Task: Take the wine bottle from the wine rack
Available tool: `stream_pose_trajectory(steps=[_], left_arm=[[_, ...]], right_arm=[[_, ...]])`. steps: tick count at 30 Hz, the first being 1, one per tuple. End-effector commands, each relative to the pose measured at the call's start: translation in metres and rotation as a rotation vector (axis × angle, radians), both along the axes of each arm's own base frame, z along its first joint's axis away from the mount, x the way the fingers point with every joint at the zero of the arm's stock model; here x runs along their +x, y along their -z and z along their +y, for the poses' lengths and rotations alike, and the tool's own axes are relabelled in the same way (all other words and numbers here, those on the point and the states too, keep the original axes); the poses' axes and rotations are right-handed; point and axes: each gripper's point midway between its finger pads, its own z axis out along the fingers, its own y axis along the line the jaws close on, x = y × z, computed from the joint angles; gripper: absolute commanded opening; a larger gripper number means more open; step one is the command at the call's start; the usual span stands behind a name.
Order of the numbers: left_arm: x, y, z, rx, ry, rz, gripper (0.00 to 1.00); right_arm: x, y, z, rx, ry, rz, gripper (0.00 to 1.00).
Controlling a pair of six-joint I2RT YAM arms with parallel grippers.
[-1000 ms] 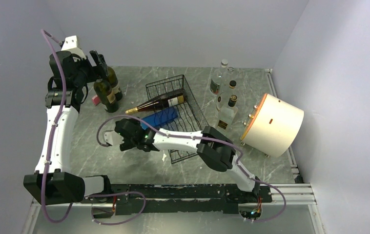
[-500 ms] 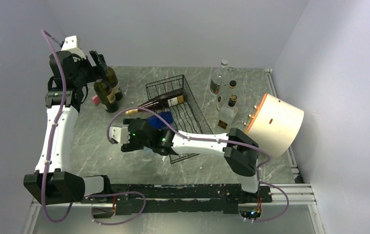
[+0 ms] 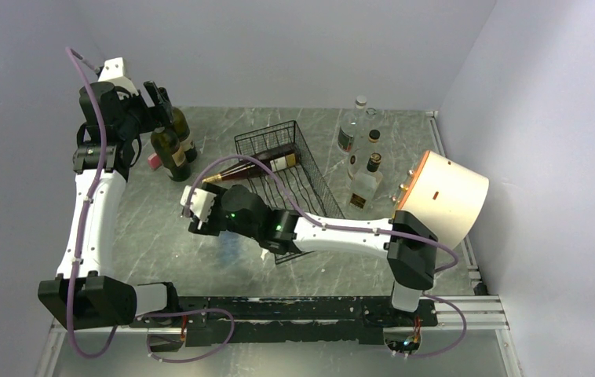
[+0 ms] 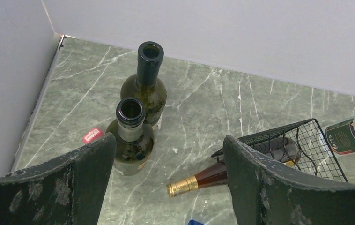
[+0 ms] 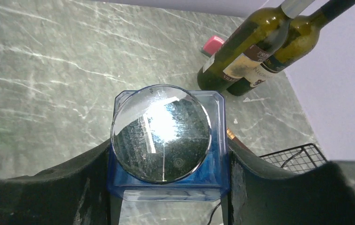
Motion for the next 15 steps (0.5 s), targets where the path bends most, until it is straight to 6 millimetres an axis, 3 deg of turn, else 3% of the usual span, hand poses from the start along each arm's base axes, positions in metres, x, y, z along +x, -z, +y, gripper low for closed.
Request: stream_pose_trajectory(steps=[1,10,15], left_arm=[[0.003,-0.004,-0.001,-0.007,0.014,-0.025,0.88],[0.005,-0.002,-0.002,-0.012,0.024,-0.021,0.88],[0.004,-0.003,-0.006,-0.017,0.046,-0.030,0.88]], right_arm=[[-0.003,-0.056,-0.007,0.231,0.040,0.035,0.21],[0.012,-0.051,-0.034,0.337,0.170,0.158,0.19],[0.020,-0.066,-0.048,0.409,0.235,0.232,0.18]])
